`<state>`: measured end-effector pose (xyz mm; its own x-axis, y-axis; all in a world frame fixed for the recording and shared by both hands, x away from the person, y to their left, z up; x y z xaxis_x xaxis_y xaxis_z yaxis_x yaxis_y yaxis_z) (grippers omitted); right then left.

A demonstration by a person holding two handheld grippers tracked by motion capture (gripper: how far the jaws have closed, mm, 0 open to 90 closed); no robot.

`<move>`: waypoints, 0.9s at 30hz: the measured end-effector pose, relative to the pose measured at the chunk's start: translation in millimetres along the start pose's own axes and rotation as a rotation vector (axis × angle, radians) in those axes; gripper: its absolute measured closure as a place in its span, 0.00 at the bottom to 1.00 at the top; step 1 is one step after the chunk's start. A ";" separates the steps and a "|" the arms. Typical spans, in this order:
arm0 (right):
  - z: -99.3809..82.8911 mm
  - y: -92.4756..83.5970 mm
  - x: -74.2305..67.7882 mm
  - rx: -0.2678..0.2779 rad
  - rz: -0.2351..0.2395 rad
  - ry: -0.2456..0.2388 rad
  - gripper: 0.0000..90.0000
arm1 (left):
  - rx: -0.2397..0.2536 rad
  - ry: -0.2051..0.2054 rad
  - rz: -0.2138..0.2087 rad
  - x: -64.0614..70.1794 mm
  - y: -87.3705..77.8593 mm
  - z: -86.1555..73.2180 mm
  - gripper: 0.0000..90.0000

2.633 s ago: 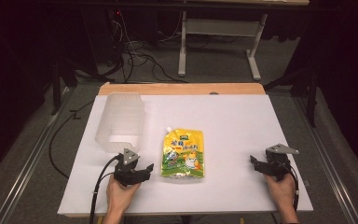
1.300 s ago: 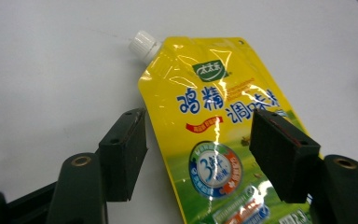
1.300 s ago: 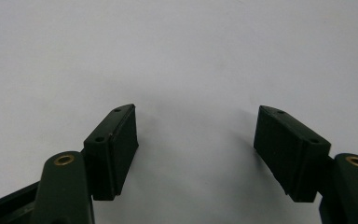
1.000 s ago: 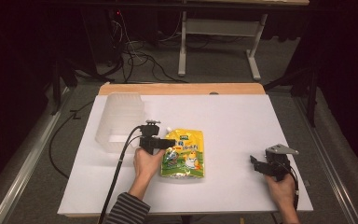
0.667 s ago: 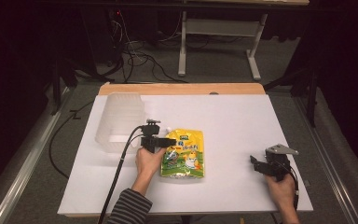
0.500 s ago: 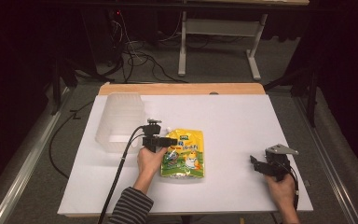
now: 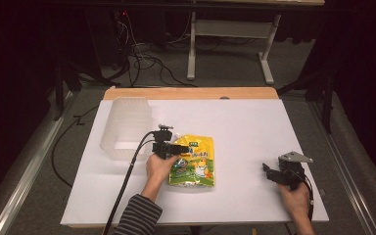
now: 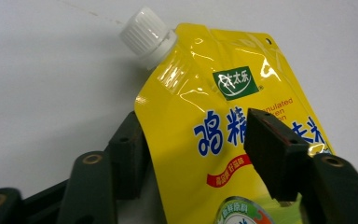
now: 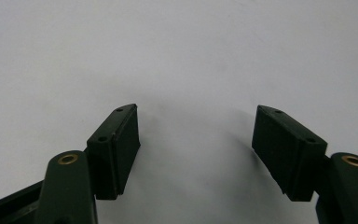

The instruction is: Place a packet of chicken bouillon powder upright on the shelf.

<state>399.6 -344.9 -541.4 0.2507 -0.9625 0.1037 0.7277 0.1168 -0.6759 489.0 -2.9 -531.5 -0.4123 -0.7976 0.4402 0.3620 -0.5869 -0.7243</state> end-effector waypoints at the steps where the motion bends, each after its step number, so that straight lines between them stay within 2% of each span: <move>1: 0.0 0.0 0.0 0.000 0.000 -0.001 0.36 | -0.001 0.002 -0.003 -0.8 -0.3 -0.1 0.54; 4: 0.1 -0.1 -0.1 0.001 -0.003 -0.002 0.36 | 0.001 -0.006 -0.002 -3.0 -0.5 0.5 0.61; 6: 0.1 -0.1 0.0 0.001 -0.003 -0.002 0.36 | -0.007 -0.012 -0.016 -3.0 -0.4 0.3 0.67; 10: 0.1 -0.2 -0.1 0.001 -0.004 -0.004 0.36 | -0.020 -0.018 -0.025 -1.5 0.4 -1.0 0.72; 14: 0.0 0.0 0.0 0.001 -0.002 -0.001 0.36 | -0.048 -0.035 -0.059 -0.2 0.9 -3.1 0.82; 18: 0.1 -0.1 0.0 0.001 -0.003 -0.001 0.36 | -0.046 -0.019 -0.076 3.9 -1.8 -3.0 0.95; 21: 0.0 -0.1 0.0 0.001 -0.003 0.000 0.36 | -0.043 0.006 -0.076 5.9 -4.4 -3.0 1.00; 27: 0.1 -0.1 0.0 0.000 -0.003 -0.001 0.36 | -0.002 0.055 -0.087 16.4 -17.0 -0.6 1.00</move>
<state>399.6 -344.9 -541.3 0.2493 -0.9626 0.1062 0.7287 0.1142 -0.6752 475.5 -6.0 -512.3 -0.4872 -0.7346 0.4722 0.3208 -0.6535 -0.6856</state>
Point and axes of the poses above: each handheld gripper's, and its own axes: y roughly forward along the jaws, z roughly out of its top, x roughly to its right, the point moved 9 cm from there along y, roughly forward along the jaws, and after that the axes turned 1 degree about -z, right-handed, at the moved point
